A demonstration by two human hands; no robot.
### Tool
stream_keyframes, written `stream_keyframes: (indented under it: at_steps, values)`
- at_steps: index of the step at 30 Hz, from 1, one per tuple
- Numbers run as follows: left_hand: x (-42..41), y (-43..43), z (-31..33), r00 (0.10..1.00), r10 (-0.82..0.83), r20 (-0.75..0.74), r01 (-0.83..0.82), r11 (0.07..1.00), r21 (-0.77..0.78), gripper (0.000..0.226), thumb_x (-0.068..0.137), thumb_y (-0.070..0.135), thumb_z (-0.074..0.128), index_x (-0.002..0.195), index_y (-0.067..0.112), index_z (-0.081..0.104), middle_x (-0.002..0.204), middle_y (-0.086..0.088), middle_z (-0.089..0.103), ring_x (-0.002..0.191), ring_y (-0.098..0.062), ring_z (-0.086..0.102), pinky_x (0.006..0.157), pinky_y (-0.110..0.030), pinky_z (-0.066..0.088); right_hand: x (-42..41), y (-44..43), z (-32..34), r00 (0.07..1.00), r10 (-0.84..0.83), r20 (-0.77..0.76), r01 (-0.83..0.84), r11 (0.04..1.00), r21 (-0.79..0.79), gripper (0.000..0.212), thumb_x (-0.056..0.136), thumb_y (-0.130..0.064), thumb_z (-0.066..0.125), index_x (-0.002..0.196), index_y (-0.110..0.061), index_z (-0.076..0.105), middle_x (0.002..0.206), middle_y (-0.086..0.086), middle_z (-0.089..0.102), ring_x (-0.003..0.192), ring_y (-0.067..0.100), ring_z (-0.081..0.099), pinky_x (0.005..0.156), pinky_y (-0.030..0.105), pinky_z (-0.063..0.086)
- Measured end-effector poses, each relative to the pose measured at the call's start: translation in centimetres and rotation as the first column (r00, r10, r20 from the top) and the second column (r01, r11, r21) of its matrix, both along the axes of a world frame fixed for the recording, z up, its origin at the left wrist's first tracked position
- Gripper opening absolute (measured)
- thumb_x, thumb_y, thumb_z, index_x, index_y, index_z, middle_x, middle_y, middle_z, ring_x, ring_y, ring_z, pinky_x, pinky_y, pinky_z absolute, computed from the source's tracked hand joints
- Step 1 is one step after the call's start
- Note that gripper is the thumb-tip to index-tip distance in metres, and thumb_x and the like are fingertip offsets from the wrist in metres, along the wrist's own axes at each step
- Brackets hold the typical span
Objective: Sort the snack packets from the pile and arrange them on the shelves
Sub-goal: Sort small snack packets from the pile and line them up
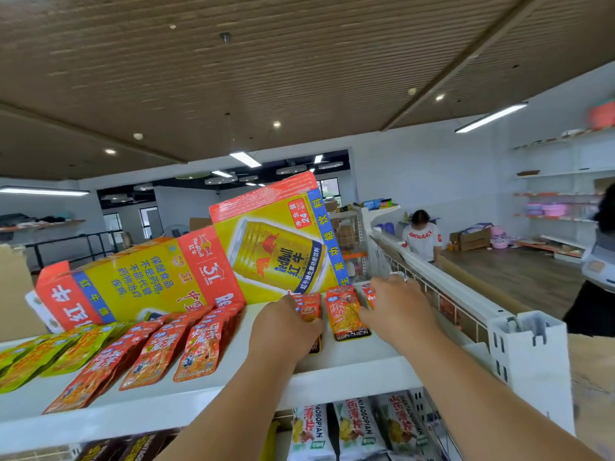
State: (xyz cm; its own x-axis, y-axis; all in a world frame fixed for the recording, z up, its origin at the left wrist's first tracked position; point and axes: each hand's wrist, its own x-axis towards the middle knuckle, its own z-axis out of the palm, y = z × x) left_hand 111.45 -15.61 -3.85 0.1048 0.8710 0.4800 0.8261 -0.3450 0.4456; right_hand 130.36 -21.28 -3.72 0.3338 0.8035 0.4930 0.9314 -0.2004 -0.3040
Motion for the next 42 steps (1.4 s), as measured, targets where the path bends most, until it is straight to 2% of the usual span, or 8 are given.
stream_keyframes:
  at_steps: [7,13,20,25,28,32,35,42]
  values:
    - [-0.2,0.3,-0.3,1.000,-0.010,-0.014,0.009,1.000,-0.021,0.033,0.081,0.056,0.064,0.098,0.028,0.060,0.095,0.003,0.070,0.084,-0.020,0.064,0.070,-0.029,0.050,-0.2,0.1,0.0,1.000,-0.006,-0.006,0.006,1.000,-0.011,0.049,0.083,-0.054,0.059,0.120,-0.022,0.055,0.120,0.006,0.056,0.117,0.031,0.047,0.092,0.048,0.049]
    - [-0.3,0.2,-0.1,0.999,0.003,-0.036,-0.005,0.999,-0.041,0.035,0.083,0.062,0.060,0.093,0.030,0.055,0.085,0.005,0.061,0.077,-0.019,0.056,0.066,-0.029,0.043,-0.2,-0.1,0.0,1.000,-0.012,-0.004,0.012,1.000,-0.015,0.050,0.083,-0.054,0.059,0.122,-0.023,0.055,0.120,0.007,0.056,0.117,0.031,0.047,0.090,0.047,0.049]
    - [-0.4,0.4,0.0,0.994,0.044,-0.104,-0.047,0.999,-0.025,0.060,0.083,0.072,0.053,0.123,0.027,0.059,0.117,-0.005,0.067,0.110,-0.028,0.062,0.082,-0.034,0.048,-0.4,-0.1,0.1,1.000,-0.004,-0.003,0.004,1.000,-0.025,0.048,0.086,-0.052,0.060,0.122,-0.021,0.054,0.121,0.008,0.055,0.119,0.032,0.046,0.090,0.046,0.047]
    - [-0.2,0.3,0.1,0.990,0.050,-0.133,-0.054,0.998,-0.022,0.068,0.083,0.077,0.048,0.131,0.029,0.056,0.124,-0.006,0.062,0.118,-0.030,0.058,0.090,-0.039,0.049,-0.2,-0.1,0.0,1.000,0.018,0.001,-0.018,1.000,-0.015,0.042,0.085,-0.051,0.060,0.114,-0.021,0.054,0.117,0.007,0.056,0.116,0.031,0.046,0.089,0.047,0.049]
    - [0.2,-0.1,0.0,0.990,0.033,-0.140,-0.034,0.999,-0.006,0.071,0.084,0.077,0.048,0.139,0.031,0.051,0.126,-0.006,0.060,0.121,-0.031,0.055,0.095,-0.040,0.046,0.0,0.0,-0.1,0.999,0.036,-0.003,-0.036,0.999,0.002,0.037,0.083,-0.052,0.060,0.107,-0.024,0.053,0.111,0.004,0.057,0.111,0.030,0.049,0.088,0.047,0.050]
    - [0.2,-0.5,0.0,0.982,0.006,-0.189,0.004,0.999,0.052,0.073,0.085,0.076,0.047,0.145,0.035,0.045,0.129,-0.005,0.058,0.121,-0.031,0.054,0.097,-0.042,0.047,-0.1,-0.2,0.1,0.998,0.065,0.015,-0.066,0.997,0.047,0.039,0.085,-0.052,0.061,0.110,-0.023,0.057,0.106,0.002,0.058,0.102,0.029,0.052,0.079,0.041,0.051]
    - [-0.1,-0.5,-0.1,0.982,-0.014,-0.187,0.021,0.999,0.038,0.071,0.084,0.076,0.049,0.144,0.038,0.046,0.130,-0.004,0.058,0.122,-0.030,0.054,0.097,-0.042,0.047,-0.3,-0.2,0.0,0.992,0.118,0.052,-0.121,0.992,0.040,0.042,0.084,-0.050,0.060,0.116,-0.024,0.057,0.111,0.003,0.059,0.106,0.030,0.053,0.082,0.044,0.052]
    - [-0.5,-0.9,-0.5,0.982,-0.066,-0.178,0.061,0.998,-0.032,0.066,0.084,0.075,0.051,0.141,0.040,0.050,0.127,-0.003,0.057,0.122,-0.029,0.053,0.098,-0.043,0.048,-1.0,-0.3,0.0,0.980,0.156,0.126,-0.151,0.987,-0.046,0.024,0.078,-0.053,0.054,0.091,-0.032,0.056,0.082,-0.004,0.067,0.079,0.023,0.062,0.071,0.037,0.053]
